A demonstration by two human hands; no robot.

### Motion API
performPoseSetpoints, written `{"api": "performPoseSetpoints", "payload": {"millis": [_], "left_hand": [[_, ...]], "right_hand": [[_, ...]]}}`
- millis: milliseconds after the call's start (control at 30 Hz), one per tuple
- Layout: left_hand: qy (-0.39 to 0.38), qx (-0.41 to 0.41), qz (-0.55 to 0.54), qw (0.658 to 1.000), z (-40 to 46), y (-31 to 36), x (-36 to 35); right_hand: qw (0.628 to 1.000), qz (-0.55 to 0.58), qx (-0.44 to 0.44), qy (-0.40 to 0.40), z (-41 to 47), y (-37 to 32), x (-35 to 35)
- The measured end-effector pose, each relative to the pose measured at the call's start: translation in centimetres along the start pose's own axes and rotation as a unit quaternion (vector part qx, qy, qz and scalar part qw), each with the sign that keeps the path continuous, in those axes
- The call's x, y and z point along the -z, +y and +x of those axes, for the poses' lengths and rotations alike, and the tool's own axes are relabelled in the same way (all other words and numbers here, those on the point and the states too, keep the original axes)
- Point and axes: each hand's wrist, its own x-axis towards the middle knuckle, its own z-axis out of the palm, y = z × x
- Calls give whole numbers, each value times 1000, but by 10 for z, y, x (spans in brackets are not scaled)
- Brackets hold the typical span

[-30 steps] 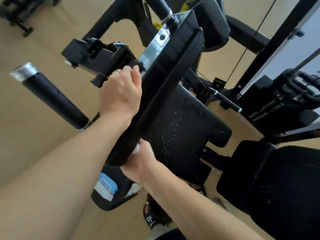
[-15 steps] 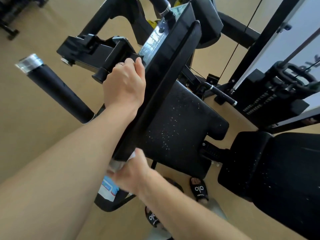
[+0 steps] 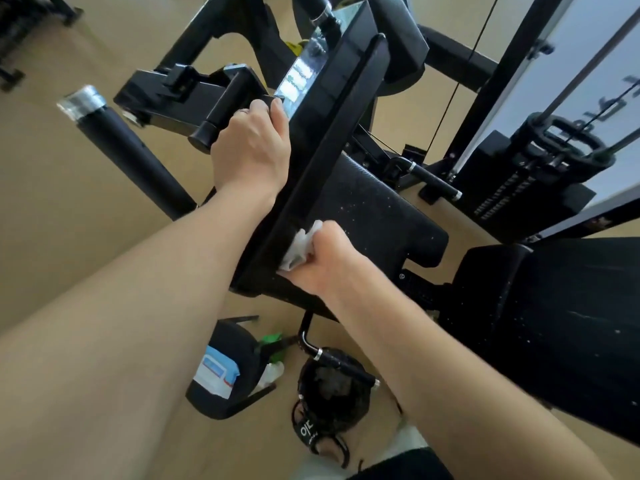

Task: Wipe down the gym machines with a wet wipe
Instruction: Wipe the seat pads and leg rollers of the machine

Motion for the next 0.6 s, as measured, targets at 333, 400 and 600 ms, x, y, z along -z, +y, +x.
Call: {"api": "performPoseSetpoints", "payload": {"millis": [333, 400, 600], "left_hand": [[42, -137, -20, 989, -30, 44, 17], [-70, -146, -102, 982, -44, 86, 20], [-485, 78, -295, 820, -83, 173, 11]], "right_hand": [[995, -4, 88, -51, -63, -92, 103], [992, -7, 97, -77, -80, -105, 112], [981, -6, 135, -142, -129, -141, 141]]}}
